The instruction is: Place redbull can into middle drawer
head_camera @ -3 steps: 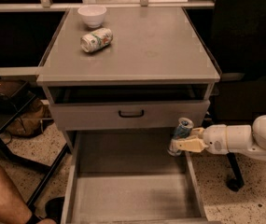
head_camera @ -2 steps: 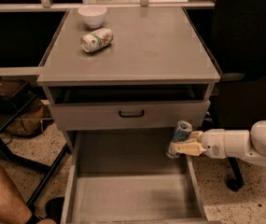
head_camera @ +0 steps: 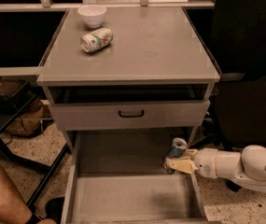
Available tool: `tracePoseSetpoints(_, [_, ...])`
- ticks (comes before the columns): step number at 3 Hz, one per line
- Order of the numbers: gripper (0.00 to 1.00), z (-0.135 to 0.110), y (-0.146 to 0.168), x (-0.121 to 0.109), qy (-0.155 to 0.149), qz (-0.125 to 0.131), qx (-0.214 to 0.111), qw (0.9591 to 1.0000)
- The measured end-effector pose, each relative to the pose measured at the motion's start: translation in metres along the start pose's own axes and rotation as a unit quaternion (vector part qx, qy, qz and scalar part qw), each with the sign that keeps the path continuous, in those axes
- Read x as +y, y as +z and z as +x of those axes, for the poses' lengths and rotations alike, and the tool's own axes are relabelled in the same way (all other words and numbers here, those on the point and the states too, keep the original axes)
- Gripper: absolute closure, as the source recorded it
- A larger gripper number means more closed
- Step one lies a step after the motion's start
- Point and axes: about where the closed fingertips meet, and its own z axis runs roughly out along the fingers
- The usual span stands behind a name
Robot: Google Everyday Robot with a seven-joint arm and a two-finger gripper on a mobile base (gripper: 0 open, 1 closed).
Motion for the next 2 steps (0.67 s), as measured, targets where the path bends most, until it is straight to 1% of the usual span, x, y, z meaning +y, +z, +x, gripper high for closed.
tracePoseSetpoints(1, [1.00,0.021,0.015,0.006,0.012,0.004,0.006,0.9999])
tracePoseSetpoints(2, [1.00,0.032,0.042,0.010,0.006,-0.014,0.020,0.9997])
